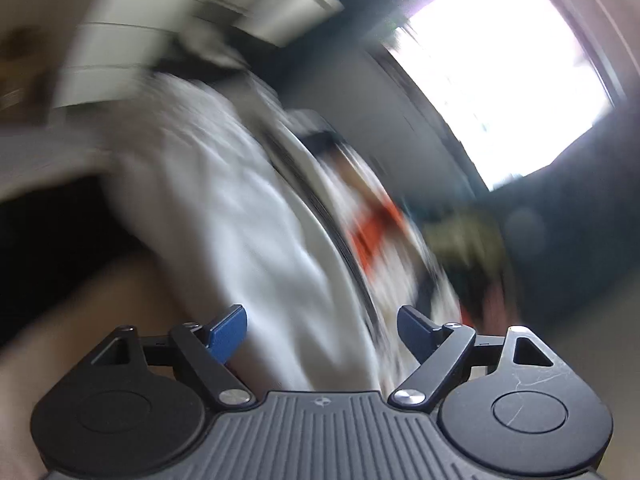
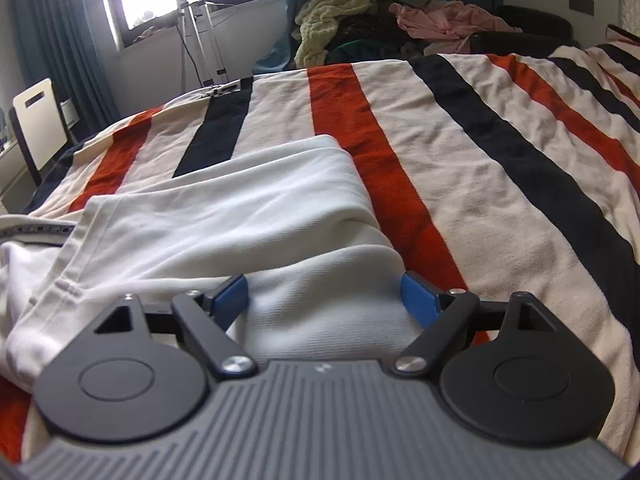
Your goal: Fold clothes
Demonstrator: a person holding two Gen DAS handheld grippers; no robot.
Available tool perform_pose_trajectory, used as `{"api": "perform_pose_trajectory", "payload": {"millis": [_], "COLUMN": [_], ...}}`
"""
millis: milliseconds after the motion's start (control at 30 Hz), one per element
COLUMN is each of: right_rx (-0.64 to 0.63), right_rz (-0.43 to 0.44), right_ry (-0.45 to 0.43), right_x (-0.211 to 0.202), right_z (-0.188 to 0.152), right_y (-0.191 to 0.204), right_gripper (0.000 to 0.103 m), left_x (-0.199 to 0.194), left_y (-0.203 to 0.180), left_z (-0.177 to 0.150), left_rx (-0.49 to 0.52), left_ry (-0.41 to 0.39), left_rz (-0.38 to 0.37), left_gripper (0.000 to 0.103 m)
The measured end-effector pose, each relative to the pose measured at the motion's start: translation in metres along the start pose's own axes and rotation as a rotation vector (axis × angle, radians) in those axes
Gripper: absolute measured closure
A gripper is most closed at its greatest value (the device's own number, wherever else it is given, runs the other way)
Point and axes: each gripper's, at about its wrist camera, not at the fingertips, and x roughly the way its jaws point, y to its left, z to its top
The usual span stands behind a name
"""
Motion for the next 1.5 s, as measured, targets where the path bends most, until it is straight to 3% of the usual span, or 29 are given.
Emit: {"api": "perform_pose_trajectory", "payload": {"millis": [67,133,233,333,367,467,533,600,667,833,933,1167,1267,1500], "right_rx": [0.000,-0.005,-0.023,-0.049,-0.044,-0.027,-0.061,-0.077,-0.072,0.001,0.054,0.210,0.241,0.362], "right_rz": [0.004,0.000,-0.017,-0.025,-0.014,0.043,0.030,0.019,0.017,0.041,0.058,0.061,0.053,0.037], "right_ry": [-0.004,-0.014,-0.022,-0.022,-0.022,-0.028,-0.019,-0.011,-0.008,-0.016,-0.016,-0.016,0.005,0.005], "right_x": [0.000,-0.001,0.000,0.001,0.001,-0.003,0.000,0.004,0.006,0.002,-0.002,-0.011,-0.007,-0.007], "right_z": [0.000,0.000,-0.002,-0.003,-0.003,-0.004,-0.009,-0.015,-0.016,-0.012,-0.010,-0.004,-0.006,-0.005], "right_y": [0.000,0.002,0.007,0.012,0.012,0.011,0.014,0.016,0.017,0.009,0.000,-0.025,-0.032,-0.049], "right_gripper": [0.018,0.018,0.018,0.017,0.016,0.016,0.016,0.016,0.016,0.016,0.018,0.018,0.018,0.018], "left_x": [-0.002,0.011,0.041,0.060,0.068,0.092,0.097,0.092,0.077,0.060,0.051,0.033,0.029,0.013], "left_y": [0.019,0.037,0.055,0.051,0.047,0.041,0.039,0.033,0.024,-0.012,-0.027,-0.103,-0.137,-0.236], "left_z": [0.019,0.031,0.038,0.043,0.046,0.049,0.047,0.045,0.042,0.029,0.021,-0.008,-0.028,-0.101], "left_rx": [-0.059,-0.103,-0.209,-0.170,-0.117,-0.005,0.028,0.026,0.014,0.203,0.209,0.570,0.662,0.747], "left_ry": [-0.044,-0.026,0.049,0.000,-0.025,-0.056,-0.082,-0.125,-0.191,-0.291,-0.321,-0.382,-0.408,-0.397], "left_rz": [0.065,0.086,0.056,-0.004,0.016,0.117,0.132,0.127,0.091,0.085,0.078,0.075,0.068,-0.141], "left_gripper": [0.012,0.011,0.012,0.015,0.019,0.051,0.061,0.083,0.088,0.089,0.089,0.089,0.089,0.089]}}
